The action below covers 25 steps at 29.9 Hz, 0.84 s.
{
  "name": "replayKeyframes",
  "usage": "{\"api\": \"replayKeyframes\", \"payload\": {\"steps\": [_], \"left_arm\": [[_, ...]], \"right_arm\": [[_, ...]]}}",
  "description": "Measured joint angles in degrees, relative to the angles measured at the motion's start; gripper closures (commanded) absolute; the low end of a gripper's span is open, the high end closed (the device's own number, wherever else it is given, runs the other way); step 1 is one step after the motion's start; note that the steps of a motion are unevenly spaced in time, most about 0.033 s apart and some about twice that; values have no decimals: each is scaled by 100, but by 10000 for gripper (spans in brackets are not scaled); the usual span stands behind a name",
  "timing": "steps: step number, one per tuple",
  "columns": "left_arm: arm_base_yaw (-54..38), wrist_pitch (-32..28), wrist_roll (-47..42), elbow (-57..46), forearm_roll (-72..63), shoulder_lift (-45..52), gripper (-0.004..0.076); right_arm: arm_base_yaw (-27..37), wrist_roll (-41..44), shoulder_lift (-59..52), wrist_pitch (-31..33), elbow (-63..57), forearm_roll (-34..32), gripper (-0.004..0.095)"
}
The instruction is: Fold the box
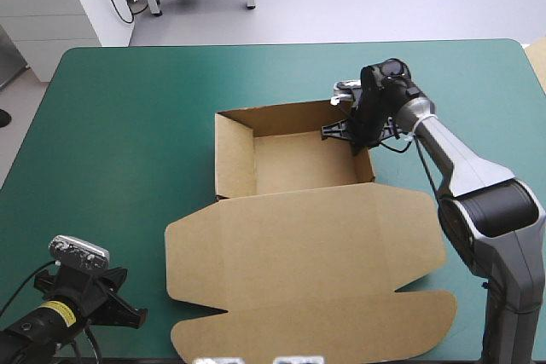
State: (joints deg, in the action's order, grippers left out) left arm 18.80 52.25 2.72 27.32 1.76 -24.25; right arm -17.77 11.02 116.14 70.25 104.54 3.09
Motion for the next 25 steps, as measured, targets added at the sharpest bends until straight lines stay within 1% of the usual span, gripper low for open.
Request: {"api": "replayKeyframes", "payload": {"steps": [5, 8, 17, 21, 25], "left_arm": [[0, 0, 0, 0, 0, 0, 731], [0, 0, 0, 0, 0, 0, 731], [0, 0, 0, 0, 0, 0, 731], [0, 0, 0, 0, 0, 0, 731], [0, 0, 0, 0, 0, 0, 731]], "right_arm": [[766, -36, -414, 13, -5, -62, 927], [1334, -118, -638, 19, -5, -81, 927], [3270, -447, -1039, 45, -5, -154, 927], [4024, -537, -1057, 58, -5, -515, 927], [4619, -587, -1057, 58, -6, -993, 927]]}}
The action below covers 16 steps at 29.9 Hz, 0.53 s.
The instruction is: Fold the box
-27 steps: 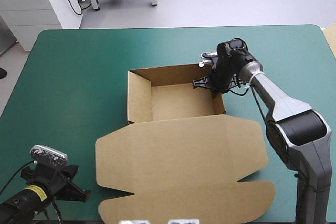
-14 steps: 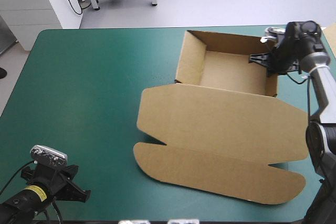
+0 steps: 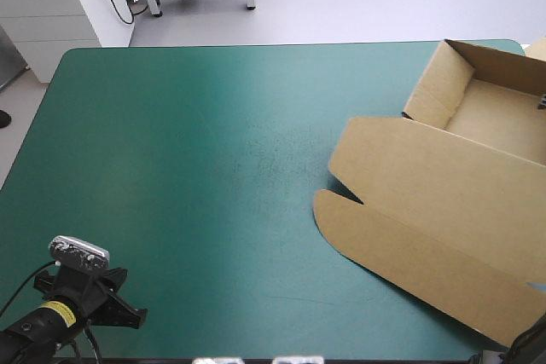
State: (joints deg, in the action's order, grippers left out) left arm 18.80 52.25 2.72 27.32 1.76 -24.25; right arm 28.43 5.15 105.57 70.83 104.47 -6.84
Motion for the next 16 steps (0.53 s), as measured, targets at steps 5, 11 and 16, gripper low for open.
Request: {"api": "replayKeyframes", "payload": {"steps": [5, 11, 16], "left_arm": [[0, 0, 0, 0, 0, 0, 731], [0, 0, 0, 0, 6, 0, 731], [0, 0, 0, 0, 6, 0, 731]], "right_arm": [[608, -15, 0, 30, 0, -109, 877], [738, 37, 0, 38, 0, -212, 565], [738, 120, 6, 43, 0, -84, 459]]}}
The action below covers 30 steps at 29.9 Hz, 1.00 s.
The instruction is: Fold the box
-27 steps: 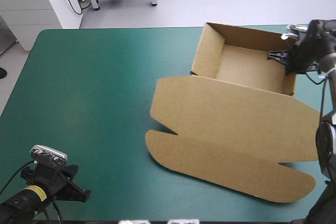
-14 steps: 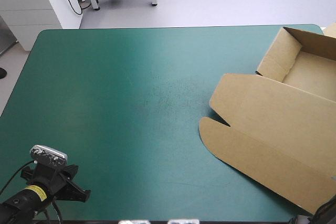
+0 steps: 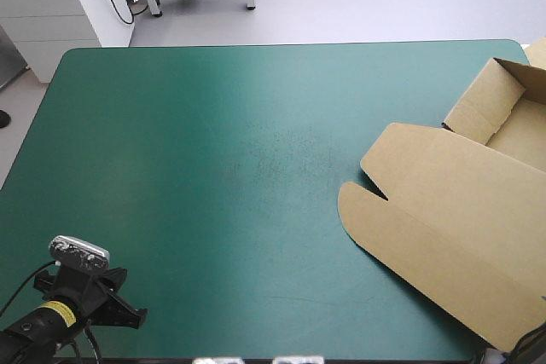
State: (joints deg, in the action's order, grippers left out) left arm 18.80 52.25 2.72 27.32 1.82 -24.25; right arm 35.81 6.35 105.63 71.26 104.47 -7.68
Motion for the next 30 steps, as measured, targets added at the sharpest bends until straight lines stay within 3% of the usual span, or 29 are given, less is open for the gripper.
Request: {"api": "replayKeyframes", "payload": {"steps": [14, 18, 22, 30], "left_arm": [[0, -5, 0, 0, 0, 0, 731], [0, -5, 0, 0, 0, 0, 731], [0, -5, 0, 0, 0, 0, 731], [0, -24, 0, 0, 6, 0, 731]], "right_arm": [[0, -73, -281, 0, -17, 494, 489], [0, -397, -637, 0, -149, 1015, 654], [-6, -681, -1077, 0, -437, 1598, 927], [-6, -1331, -2487, 4, -1568, 2197, 927]]}}
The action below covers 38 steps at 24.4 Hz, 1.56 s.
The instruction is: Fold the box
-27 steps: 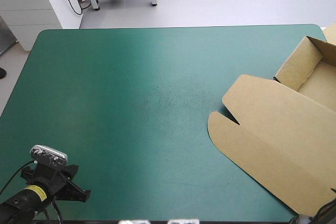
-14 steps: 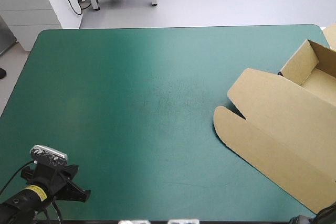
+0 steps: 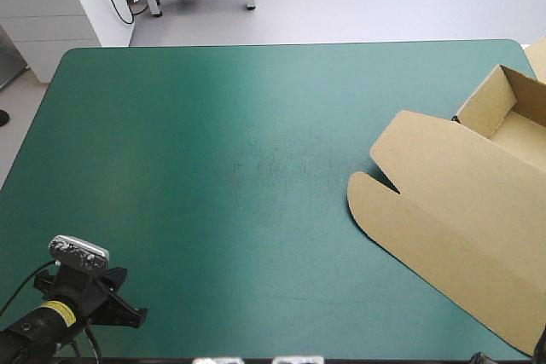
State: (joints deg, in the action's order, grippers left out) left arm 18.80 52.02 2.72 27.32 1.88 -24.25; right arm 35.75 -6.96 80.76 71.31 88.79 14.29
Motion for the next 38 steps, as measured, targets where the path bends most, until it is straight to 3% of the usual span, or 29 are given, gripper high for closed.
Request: {"api": "replayKeyframes", "payload": {"steps": [6, 12, 16, 22, 38], "left_arm": [[0, 1, 0, 0, -5, 0, 731], [0, 1, 0, 0, -5, 0, 731], [0, 1, 0, 0, -5, 0, 731], [0, 1, 0, 0, -5, 0, 731], [0, 1, 0, 0, -5, 0, 731]], "right_arm": [[-242, -440, -1756, -113, -1643, 73, 927], [-1935, -593, -3349, -288, -3069, 101, 927], [-2579, -744, -3949, -317, -3762, 88, 928], [-2667, -859, -4828, -1079, -5100, -124, 928], [-2673, -1055, -5312, -1379, -6013, -124, 928]]}}
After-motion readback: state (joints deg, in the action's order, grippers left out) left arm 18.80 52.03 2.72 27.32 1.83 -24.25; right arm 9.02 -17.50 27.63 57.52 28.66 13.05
